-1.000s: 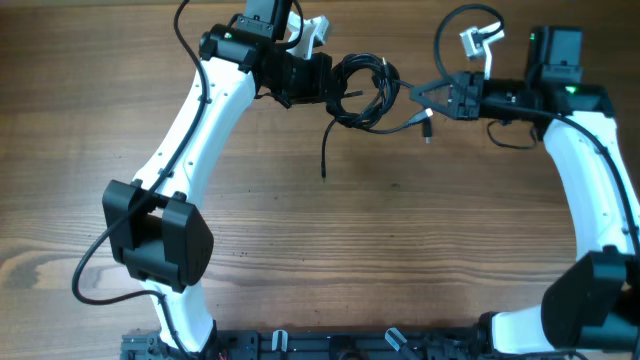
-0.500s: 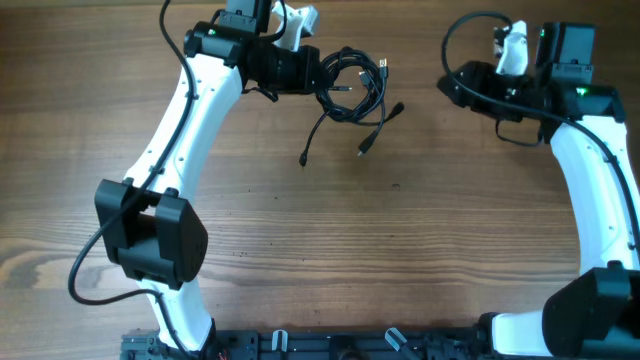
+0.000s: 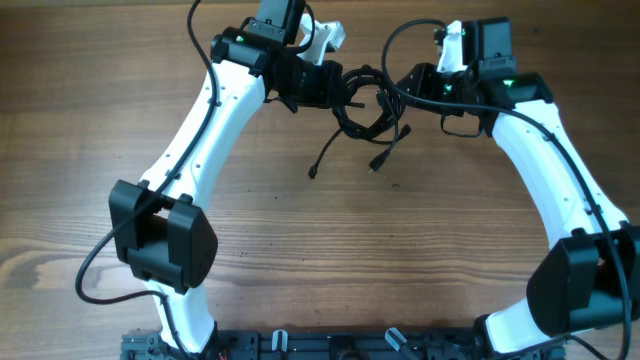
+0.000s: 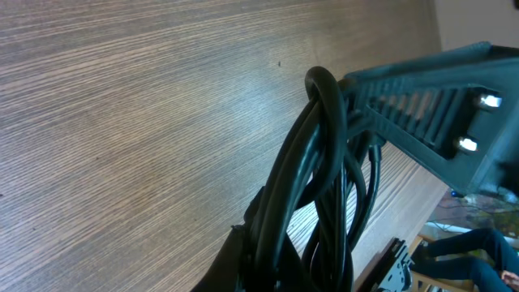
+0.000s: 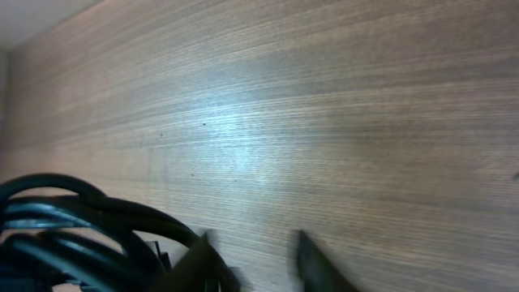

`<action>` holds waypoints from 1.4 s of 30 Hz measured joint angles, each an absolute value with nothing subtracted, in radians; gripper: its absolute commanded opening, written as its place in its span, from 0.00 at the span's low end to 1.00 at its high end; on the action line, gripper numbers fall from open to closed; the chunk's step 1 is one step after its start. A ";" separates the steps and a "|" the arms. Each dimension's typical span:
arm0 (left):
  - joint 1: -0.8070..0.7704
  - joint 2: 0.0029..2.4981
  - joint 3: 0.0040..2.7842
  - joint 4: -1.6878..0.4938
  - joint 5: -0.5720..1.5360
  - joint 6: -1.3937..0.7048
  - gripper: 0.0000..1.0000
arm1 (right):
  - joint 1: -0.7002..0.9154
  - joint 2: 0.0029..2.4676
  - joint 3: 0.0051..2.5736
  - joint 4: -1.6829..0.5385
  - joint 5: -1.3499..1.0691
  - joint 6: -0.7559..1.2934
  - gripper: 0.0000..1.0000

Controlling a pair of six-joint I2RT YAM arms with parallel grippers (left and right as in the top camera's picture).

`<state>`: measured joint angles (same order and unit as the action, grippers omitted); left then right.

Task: Untangle cables

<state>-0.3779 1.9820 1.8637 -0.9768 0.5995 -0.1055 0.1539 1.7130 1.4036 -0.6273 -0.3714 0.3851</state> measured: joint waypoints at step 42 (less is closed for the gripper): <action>-0.291 1.978 1.857 -0.674 0.988 -0.360 0.04 | 0.179 1.383 1.500 -0.725 -0.557 0.331 0.31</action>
<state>-0.2909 1.9781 1.8568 -0.6743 0.9882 -0.3603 0.1791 1.3830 1.5002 -0.7250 -0.5568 0.3313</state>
